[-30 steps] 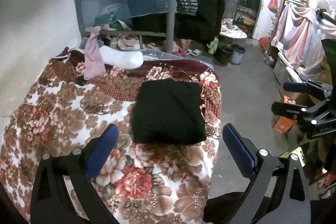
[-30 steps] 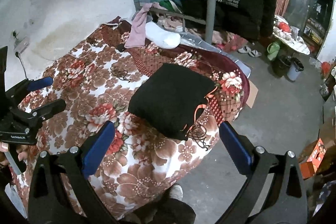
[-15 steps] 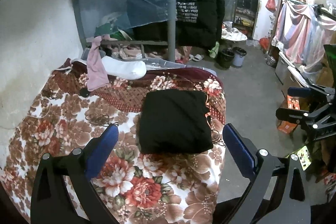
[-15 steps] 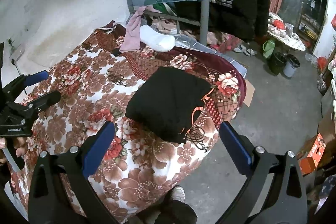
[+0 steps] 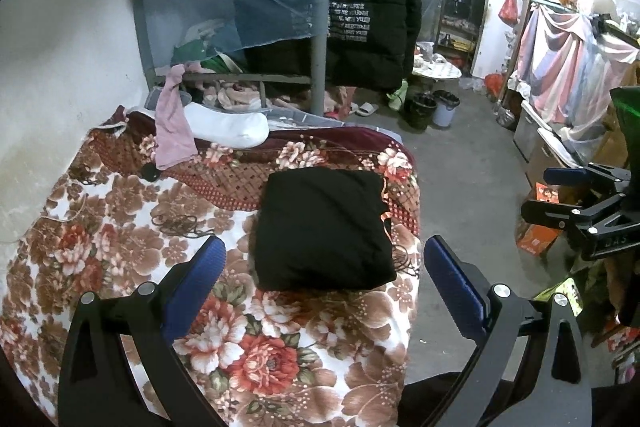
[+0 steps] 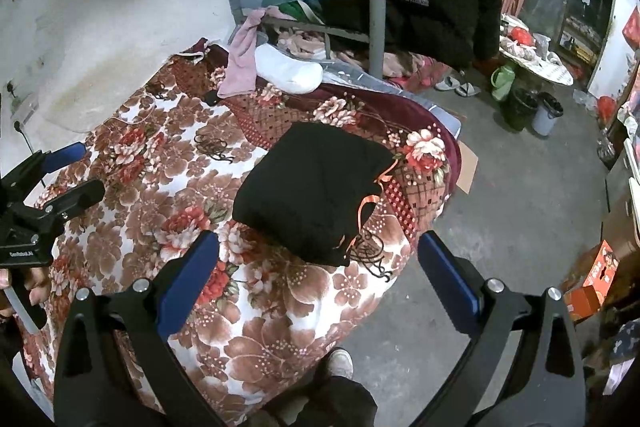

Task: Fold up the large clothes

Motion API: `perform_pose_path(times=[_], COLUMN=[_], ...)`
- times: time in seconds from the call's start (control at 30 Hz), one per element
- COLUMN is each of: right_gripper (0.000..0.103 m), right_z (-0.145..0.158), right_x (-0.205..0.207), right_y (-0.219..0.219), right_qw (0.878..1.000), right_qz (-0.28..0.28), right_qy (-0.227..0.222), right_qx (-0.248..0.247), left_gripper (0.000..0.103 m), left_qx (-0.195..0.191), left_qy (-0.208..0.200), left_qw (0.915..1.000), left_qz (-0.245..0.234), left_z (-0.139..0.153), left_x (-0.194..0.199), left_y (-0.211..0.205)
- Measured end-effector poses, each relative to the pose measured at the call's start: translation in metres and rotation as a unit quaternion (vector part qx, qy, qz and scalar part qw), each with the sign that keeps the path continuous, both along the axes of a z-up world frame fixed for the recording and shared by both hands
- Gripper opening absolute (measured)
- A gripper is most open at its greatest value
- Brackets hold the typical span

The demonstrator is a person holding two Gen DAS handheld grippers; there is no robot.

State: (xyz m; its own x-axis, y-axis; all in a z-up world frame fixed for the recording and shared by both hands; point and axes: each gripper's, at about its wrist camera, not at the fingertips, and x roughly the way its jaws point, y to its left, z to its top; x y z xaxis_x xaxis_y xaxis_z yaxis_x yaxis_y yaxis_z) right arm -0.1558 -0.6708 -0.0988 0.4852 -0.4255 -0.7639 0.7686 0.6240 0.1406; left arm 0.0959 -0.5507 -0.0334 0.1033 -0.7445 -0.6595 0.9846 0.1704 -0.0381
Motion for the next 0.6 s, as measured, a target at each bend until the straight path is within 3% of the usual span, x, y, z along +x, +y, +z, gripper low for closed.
perform_pose_path(times=[0.6], right_gripper=[0.098], right_z=[0.0013], right_x=[0.0005], right_y=[-0.002], right_qw=[1.0], right_qz=[0.0], right_qy=[-0.001], right_qx=[0.008], left_gripper=[0.097], left_qx=[-0.006], left_qy=[0.004], left_qw=[0.9999], left_qz=[-0.014], left_z=[0.0031], left_x=[0.0016], left_y=[-0.0021])
